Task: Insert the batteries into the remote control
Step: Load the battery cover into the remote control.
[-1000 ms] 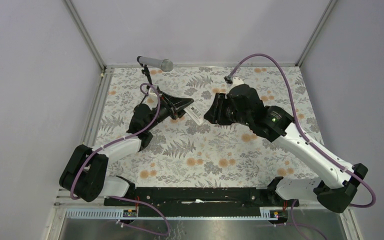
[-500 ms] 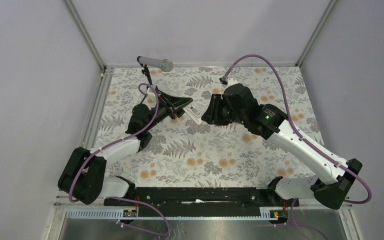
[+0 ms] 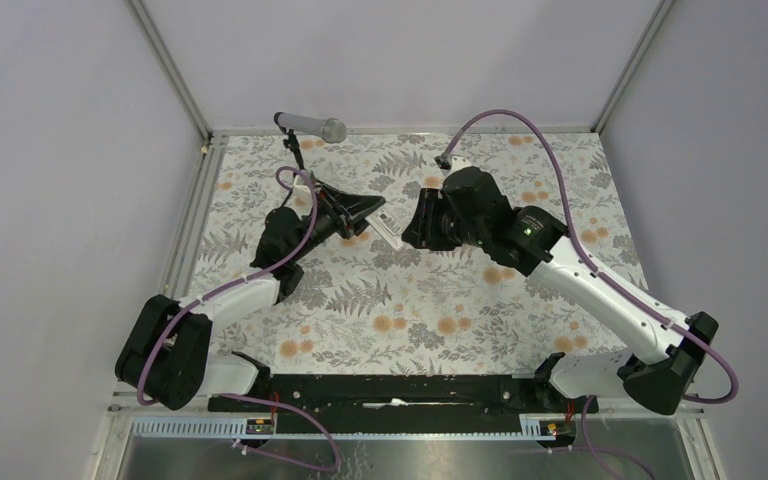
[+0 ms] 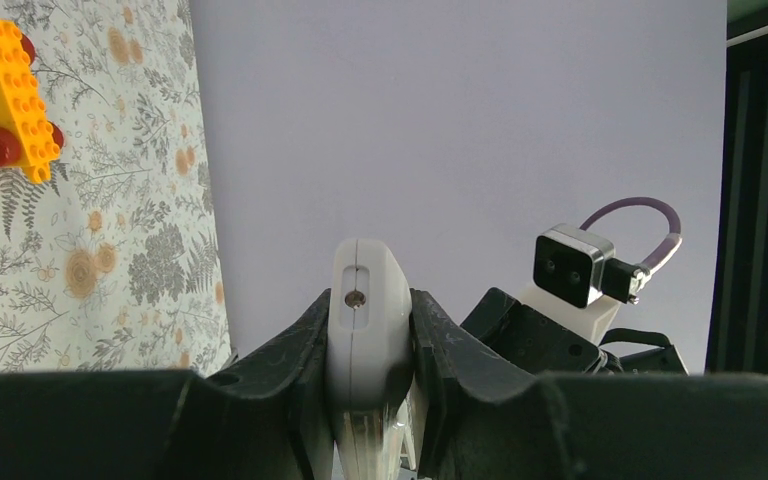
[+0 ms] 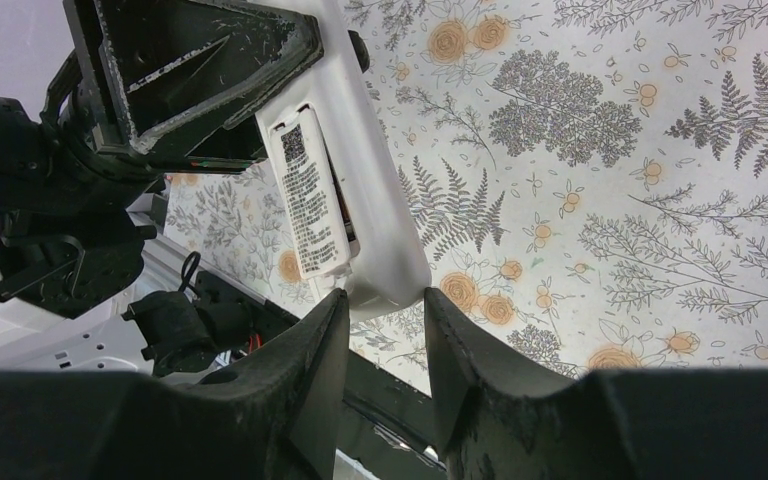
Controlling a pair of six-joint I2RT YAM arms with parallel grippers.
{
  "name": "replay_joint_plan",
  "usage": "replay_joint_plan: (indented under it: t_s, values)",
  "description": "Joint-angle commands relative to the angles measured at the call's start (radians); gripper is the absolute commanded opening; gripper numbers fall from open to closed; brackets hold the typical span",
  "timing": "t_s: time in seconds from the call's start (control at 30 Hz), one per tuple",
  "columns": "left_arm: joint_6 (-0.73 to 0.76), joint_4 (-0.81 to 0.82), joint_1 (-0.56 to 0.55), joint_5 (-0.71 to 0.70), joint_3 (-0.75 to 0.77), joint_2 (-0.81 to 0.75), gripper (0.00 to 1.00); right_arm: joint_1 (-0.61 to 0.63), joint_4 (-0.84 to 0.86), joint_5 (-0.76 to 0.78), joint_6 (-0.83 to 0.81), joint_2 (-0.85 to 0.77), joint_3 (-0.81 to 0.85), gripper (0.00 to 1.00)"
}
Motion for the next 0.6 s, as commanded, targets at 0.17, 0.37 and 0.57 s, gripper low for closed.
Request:
replay_joint_plan:
  t_s: [0.17,0.37,0.57]
  values:
    - [0.035,0.028,-0.033,0.033,0.044,-0.041,0.0,-0.002,0.044,-0.029,-0.001,0.024,0.044,0.4]
    - [0.027,0.045,-0.012,0.026,0.057,-0.035,0.0,-0.003,0.036,-0.029,-0.014,-0.004,0.035,0.47]
    - [0.024,0.044,0.029,0.028,0.07,-0.034,0.0,-0.005,0.099,-0.049,-0.02,-0.111,-0.037,0.6]
